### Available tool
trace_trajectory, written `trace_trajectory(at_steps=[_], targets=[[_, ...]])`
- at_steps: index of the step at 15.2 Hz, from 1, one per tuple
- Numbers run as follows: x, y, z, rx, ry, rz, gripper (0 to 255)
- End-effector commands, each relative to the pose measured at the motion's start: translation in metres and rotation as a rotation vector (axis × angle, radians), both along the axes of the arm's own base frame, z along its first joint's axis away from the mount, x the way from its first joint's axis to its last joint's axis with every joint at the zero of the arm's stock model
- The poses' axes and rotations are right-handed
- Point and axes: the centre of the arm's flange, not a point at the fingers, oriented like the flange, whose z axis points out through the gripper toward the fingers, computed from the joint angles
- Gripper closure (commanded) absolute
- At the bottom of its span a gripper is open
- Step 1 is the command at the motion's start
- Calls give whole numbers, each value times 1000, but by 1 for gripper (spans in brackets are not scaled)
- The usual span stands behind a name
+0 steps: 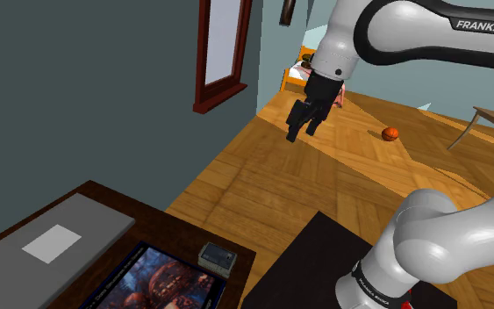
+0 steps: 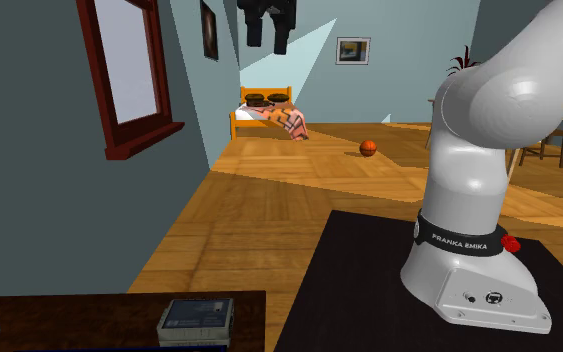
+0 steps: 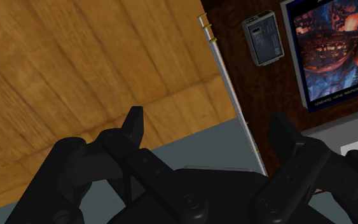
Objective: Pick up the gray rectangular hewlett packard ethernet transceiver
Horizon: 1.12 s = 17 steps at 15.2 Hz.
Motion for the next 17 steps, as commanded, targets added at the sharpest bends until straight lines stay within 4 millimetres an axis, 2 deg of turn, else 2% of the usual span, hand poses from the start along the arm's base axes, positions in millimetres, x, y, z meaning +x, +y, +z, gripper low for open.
trace_trajectory(at_steps=[1,17], targets=[[0,0,0,0,0,0,0],[55,90,-185,-26,32,218,0]])
